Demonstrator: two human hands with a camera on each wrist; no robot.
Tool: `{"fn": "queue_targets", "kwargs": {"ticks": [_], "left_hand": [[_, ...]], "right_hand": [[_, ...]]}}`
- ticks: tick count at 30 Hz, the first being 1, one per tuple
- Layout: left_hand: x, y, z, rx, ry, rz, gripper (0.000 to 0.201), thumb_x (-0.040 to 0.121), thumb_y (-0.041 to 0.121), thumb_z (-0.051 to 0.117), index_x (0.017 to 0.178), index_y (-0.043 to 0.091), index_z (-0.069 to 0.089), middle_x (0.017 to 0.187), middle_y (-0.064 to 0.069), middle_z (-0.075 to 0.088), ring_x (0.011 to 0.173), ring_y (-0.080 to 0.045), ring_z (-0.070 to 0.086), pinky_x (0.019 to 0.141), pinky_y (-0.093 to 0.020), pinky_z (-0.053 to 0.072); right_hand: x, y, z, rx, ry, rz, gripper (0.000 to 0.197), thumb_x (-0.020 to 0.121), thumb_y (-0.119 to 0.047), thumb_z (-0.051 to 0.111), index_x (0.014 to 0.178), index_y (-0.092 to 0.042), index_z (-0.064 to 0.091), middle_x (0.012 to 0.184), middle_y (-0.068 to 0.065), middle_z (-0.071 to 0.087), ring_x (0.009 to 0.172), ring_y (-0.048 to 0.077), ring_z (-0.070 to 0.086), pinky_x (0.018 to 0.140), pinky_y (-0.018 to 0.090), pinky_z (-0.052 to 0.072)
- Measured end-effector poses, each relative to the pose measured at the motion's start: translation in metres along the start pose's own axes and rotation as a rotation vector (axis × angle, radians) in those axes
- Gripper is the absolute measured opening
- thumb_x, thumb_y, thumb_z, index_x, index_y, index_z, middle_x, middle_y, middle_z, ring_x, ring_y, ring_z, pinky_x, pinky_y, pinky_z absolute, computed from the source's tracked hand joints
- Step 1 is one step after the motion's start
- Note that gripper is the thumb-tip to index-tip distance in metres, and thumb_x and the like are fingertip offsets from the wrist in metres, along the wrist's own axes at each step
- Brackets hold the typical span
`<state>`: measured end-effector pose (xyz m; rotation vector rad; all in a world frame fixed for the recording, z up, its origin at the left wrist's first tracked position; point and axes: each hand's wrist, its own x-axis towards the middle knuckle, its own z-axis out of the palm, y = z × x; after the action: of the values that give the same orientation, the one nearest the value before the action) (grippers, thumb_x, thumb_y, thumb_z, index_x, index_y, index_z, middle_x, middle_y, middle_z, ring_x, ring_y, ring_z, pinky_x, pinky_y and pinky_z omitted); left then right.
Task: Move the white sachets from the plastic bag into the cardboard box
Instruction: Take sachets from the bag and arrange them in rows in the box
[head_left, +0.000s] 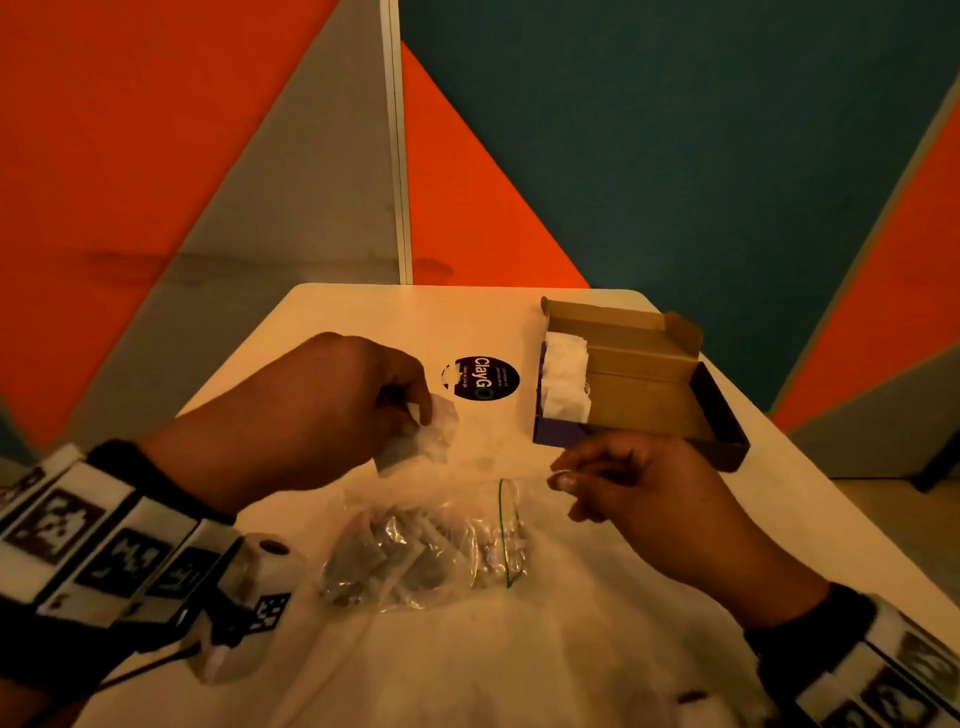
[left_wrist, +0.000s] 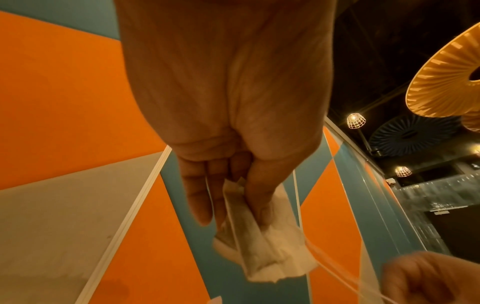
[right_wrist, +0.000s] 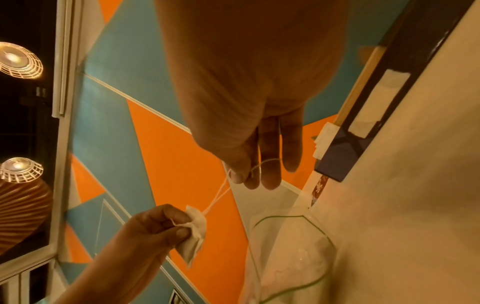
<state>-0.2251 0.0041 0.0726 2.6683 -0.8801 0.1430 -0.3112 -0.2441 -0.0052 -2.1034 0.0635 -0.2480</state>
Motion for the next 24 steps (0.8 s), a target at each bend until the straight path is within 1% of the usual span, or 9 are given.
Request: {"fn": "queue_targets", "kwargs": {"ticks": [4, 7, 9, 10, 12, 15, 19, 21, 24], "left_hand": [[0.000, -0.003, -0.006, -0.004, 0.060, -0.010, 0.020, 0.091, 0.019, 0.066, 0.085, 0.038, 0.070, 0.078, 0.021, 0.064, 0.064, 0.008, 0.054, 0.052, -0.007, 0.032], [0.000, -0.001, -0.006, -0.012, 0.064, 0.004, 0.024, 0.091, 0.017, 0.065, 0.084, 0.040, 0.068, 0.075, 0.026, 0.060, 0.070, 0.006, 0.056, 0.056, -0.007, 0.033], [0.000, 0.003, -0.003, -0.005, 0.053, 0.025, 0.023, 0.091, 0.018, 0.065, 0.084, 0.040, 0.067, 0.075, 0.026, 0.060, 0.072, 0.006, 0.056, 0.057, -0.007, 0.035], [0.000, 0.006, -0.002, -0.011, 0.049, 0.036, 0.022, 0.091, 0.018, 0.065, 0.085, 0.039, 0.068, 0.077, 0.026, 0.062, 0.073, 0.005, 0.057, 0.058, -0.007, 0.036], [0.000, 0.013, 0.002, -0.036, 0.040, 0.055, 0.020, 0.091, 0.019, 0.064, 0.086, 0.038, 0.069, 0.081, 0.024, 0.065, 0.077, 0.003, 0.060, 0.060, -0.007, 0.038], [-0.002, 0.026, 0.005, -0.028, 0.027, 0.119, 0.020, 0.091, 0.020, 0.065, 0.087, 0.039, 0.070, 0.087, 0.022, 0.065, 0.082, -0.002, 0.060, 0.061, -0.006, 0.036], [-0.004, 0.027, 0.006, -0.022, 0.001, 0.130, 0.021, 0.091, 0.020, 0.065, 0.086, 0.040, 0.069, 0.091, 0.021, 0.066, 0.087, -0.004, 0.061, 0.066, -0.008, 0.040], [-0.005, 0.020, 0.005, -0.074, 0.025, 0.078, 0.027, 0.090, 0.019, 0.067, 0.077, 0.043, 0.067, 0.088, 0.023, 0.067, 0.085, -0.003, 0.063, 0.068, -0.012, 0.045], [-0.005, 0.004, 0.006, -0.310, 0.084, -0.021, 0.027, 0.088, 0.018, 0.070, 0.074, 0.040, 0.071, 0.080, 0.015, 0.073, 0.066, -0.006, 0.066, 0.062, -0.025, 0.053]], "right_hand": [[-0.010, 0.011, -0.006, -0.171, -0.103, 0.064, 0.013, 0.085, -0.028, 0.072, 0.088, -0.040, 0.071, 0.081, -0.021, 0.072, 0.074, -0.001, 0.069, 0.075, 0.019, 0.055], [-0.012, 0.008, -0.012, -0.373, -0.260, 0.061, 0.029, 0.086, -0.030, 0.072, 0.100, -0.054, 0.062, 0.103, -0.033, 0.060, 0.094, -0.003, 0.062, 0.086, 0.018, 0.053], [-0.009, 0.001, -0.014, -0.367, -0.203, 0.003, 0.035, 0.087, -0.032, 0.070, 0.102, -0.060, 0.056, 0.106, -0.035, 0.055, 0.099, -0.004, 0.058, 0.085, 0.017, 0.052], [-0.007, -0.005, -0.013, -0.316, -0.148, -0.033, 0.031, 0.088, -0.035, 0.067, 0.102, -0.061, 0.056, 0.105, -0.035, 0.055, 0.098, -0.006, 0.058, 0.083, 0.016, 0.050], [0.001, -0.018, -0.006, -0.208, -0.091, -0.088, 0.023, 0.090, -0.042, 0.061, 0.110, -0.054, 0.061, 0.110, -0.033, 0.060, 0.100, -0.009, 0.058, 0.084, 0.015, 0.048], [0.012, -0.031, 0.012, -0.143, -0.121, -0.144, 0.031, 0.091, -0.047, 0.058, 0.120, -0.040, 0.063, 0.113, -0.027, 0.064, 0.100, -0.012, 0.058, 0.086, 0.016, 0.048], [0.018, -0.031, 0.021, -0.176, -0.124, -0.182, 0.015, 0.091, -0.040, 0.063, 0.094, -0.029, 0.073, 0.087, -0.019, 0.070, 0.085, -0.004, 0.063, 0.078, 0.023, 0.052], [0.019, -0.027, 0.016, -0.147, -0.133, -0.155, 0.012, 0.090, -0.035, 0.065, 0.094, -0.028, 0.075, 0.088, -0.017, 0.073, 0.084, -0.002, 0.066, 0.081, 0.024, 0.055], [0.017, -0.023, 0.004, -0.057, -0.107, -0.123, 0.013, 0.091, -0.031, 0.064, 0.096, -0.030, 0.076, 0.088, -0.017, 0.075, 0.082, 0.001, 0.069, 0.078, 0.019, 0.056]]}}
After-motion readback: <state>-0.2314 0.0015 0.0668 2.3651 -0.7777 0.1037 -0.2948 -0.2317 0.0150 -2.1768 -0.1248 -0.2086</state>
